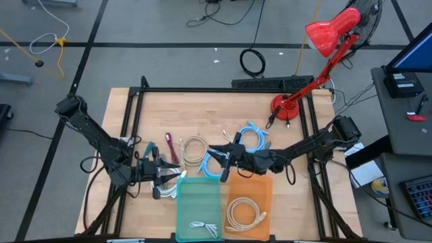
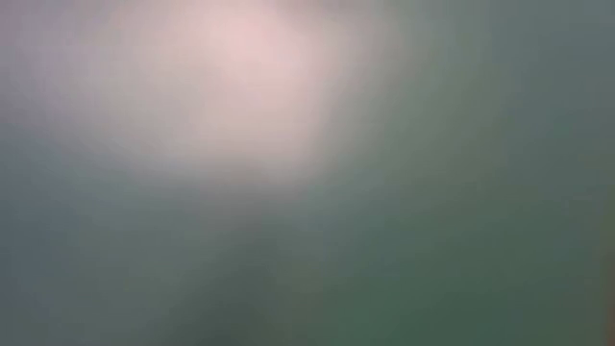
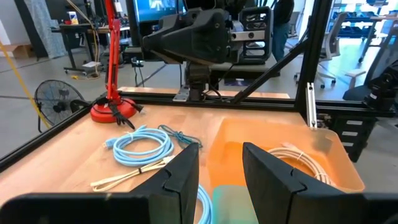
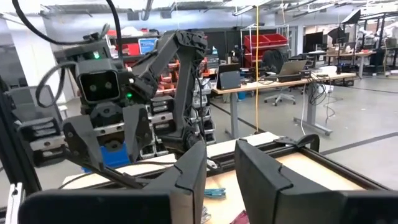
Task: Pick & Place USB Port
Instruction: Put the left blue charger cable into the green bin
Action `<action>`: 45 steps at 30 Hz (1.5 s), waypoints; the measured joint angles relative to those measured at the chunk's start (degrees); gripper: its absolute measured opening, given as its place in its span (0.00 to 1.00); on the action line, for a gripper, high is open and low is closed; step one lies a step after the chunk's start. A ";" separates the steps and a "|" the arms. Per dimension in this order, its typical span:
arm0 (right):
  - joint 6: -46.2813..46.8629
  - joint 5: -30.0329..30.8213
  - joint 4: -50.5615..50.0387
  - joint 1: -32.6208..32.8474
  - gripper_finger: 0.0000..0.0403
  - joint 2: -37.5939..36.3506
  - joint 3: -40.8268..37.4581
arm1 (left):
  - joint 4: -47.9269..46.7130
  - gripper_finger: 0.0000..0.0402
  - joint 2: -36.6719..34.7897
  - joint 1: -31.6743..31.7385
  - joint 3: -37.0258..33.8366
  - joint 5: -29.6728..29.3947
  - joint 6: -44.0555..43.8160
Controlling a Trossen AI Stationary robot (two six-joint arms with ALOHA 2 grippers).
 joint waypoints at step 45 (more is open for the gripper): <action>-0.08 -19.51 -5.93 -0.32 0.08 0.00 0.02 | -3.30 0.32 0.00 0.00 0.00 -1.17 1.62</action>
